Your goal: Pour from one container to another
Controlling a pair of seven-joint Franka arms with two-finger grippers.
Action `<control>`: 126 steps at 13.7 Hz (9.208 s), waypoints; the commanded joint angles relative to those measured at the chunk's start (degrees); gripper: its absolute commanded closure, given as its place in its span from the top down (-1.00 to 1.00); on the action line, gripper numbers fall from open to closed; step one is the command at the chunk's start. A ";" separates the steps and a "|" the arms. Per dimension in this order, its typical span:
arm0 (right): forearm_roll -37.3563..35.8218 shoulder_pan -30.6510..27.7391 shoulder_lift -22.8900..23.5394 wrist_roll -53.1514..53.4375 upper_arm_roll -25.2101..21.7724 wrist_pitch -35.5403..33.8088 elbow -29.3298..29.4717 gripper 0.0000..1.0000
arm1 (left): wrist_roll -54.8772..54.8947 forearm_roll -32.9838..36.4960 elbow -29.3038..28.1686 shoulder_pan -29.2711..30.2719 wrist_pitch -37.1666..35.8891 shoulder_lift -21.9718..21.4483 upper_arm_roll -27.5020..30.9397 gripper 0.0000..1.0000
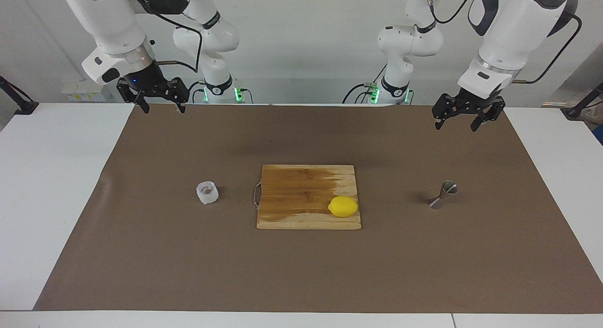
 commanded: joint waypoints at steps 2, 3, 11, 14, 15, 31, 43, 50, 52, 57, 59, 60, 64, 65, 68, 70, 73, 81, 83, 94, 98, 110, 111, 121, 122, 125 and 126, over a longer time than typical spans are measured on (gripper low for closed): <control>-0.91 -0.57 -0.50 -1.36 0.30 -0.06 -0.18 1.00 | 0.48 -0.66 -1.78 0.31 0.68 -1.44 -0.05 1.00; -0.91 -0.57 -0.50 -1.36 0.30 -0.06 -0.27 1.00 | 0.66 -0.66 -1.95 0.31 0.51 -1.52 -0.05 1.00; -0.91 -0.57 -0.50 -1.36 0.30 -0.06 -0.27 1.00 | -20.39 -8.10 -3.18 6.89 0.06 -0.57 0.04 1.00; -0.91 -0.57 -0.50 -1.36 0.30 -0.06 -0.27 1.00 | -33.94 -11.01 -1.70 8.65 0.77 4.51 0.04 1.00; -0.91 -0.57 -0.50 -1.36 0.30 -0.06 -0.27 1.00 | -35.10 -14.07 -0.64 10.22 0.68 6.54 0.04 1.00; -0.91 -0.57 -0.50 -1.36 0.30 -0.06 -0.27 1.00 | -64.64 -40.46 0.44 21.76 14.11 28.45 0.30 1.00; -0.91 -0.57 -0.50 -1.36 0.30 -0.06 -0.27 1.00 | -62.98 -48.64 -14.43 18.68 18.17 22.73 -0.23 1.00; -0.91 -0.57 -0.50 -1.36 0.30 -0.06 -0.27 1.00 | -60.16 -48.99 -14.52 19.91 17.73 22.29 -0.14 -1.00; -0.91 -0.57 -0.50 -1.36 0.30 -0.06 -0.27 1.00 | -60.16 -49.08 -14.35 20.00 17.47 21.33 -0.14 -1.00; -0.91 -0.57 -0.50 -1.36 0.30 -0.06 -0.27 1.00 | -61.74 -49.08 -12.94 14.91 17.99 16.94 -0.32 -1.00; -0.91 -0.57 -0.50 -1.36 0.30 -0.06 -0.27 1.00 | -66.81 -49.17 -13.03 9.83 18.78 14.57 -0.32 -1.00; -0.91 -0.57 -0.50 -1.36 0.30 -0.06 -0.27 1.00 | -68.58 -49.17 -13.11 7.45 19.66 13.34 -0.40 -1.00; -0.91 -0.57 -0.50 -1.36 0.30 -0.06 -0.27 1.00 | -77.10 -50.49 -13.20 -3.44 27.55 11.92 -0.40 -1.00; -0.91 -0.57 -0.50 -1.36 0.30 -0.06 -0.27 1.00 | -78.26 -51.36 -13.20 -6.17 30.01 11.92 -0.40 -1.00; -0.91 -0.57 -0.50 -1.36 0.30 -0.06 -0.27 1.00 | -81.50 -52.25 -13.20 -13.47 35.64 12.27 -0.40 -1.00; -0.91 -0.57 -0.50 -1.36 0.30 -0.06 -0.27 1.00 | -82.75 -53.03 -13.38 -19.00 40.56 12.36 -0.40 -1.00; -0.91 -0.57 -0.50 -1.36 0.30 -0.06 -0.27 1.00 | -82.93 -60.56 -16.09 -24.81 50.65 12.10 -0.49 -1.00; -0.91 -0.57 -0.50 -1.36 0.30 -0.06 -0.27 1.00 | -62.56 -97.01 -23.92 -28.16 62.20 12.35 -0.49 -1.00; -0.91 -0.57 -0.50 -1.36 0.30 -0.06 -0.27 1.00 | -58.34 -106.43 -24.28 -28.87 63.70 13.85 -0.41 -1.00; -0.91 -0.57 -0.50 -1.36 0.30 -0.06 -0.27 1.00 | -39.96 -128.45 -23.66 -33.18 64.40 18.60 -0.05 0.64; -0.91 -0.57 -0.50 -1.36 0.30 -0.06 -0.27 1.00 | -34.52 -126.26 -23.66 -32.56 65.36 16.76 -0.05 1.00; -0.91 -0.57 -0.50 -1.36 0.30 -0.41 -0.27 1.00 | -27.55 -107.36 -26.47 -33.44 69.67 10.61 -0.40 1.00; -0.91 -0.49 -0.76 -1.36 0.30 -2.41 -0.27 1.00 | -27.64 -107.36 -26.56 -34.40 69.76 9.82 -0.40 1.00; 1.81 -2.68 -5.76 -33.47 0.39 5.81 -10.35 1.00 | -27.47 -94.91 -26.03 -37.67 72.05 7.88 -0.32 1.00; 3.12 -3.64 -7.07 -42.06 0.30 9.66 -13.77 1.00 | -27.47 -91.66 -26.03 -37.05 71.70 7.79 -0.23 1.00; 6.03 -6.28 -8.49 -58.45 0.21 16.46 -18.72 1.00 | -27.29 -84.08 -25.16 -34.25 70.04 7.88 0.21 1.00; 6.38 -6.55 -8.49 -62.41 0.21 16.55 -18.81 1.00 | -27.29 -80.24 -24.29 -32.93 65.94 7.88 0.30 1.00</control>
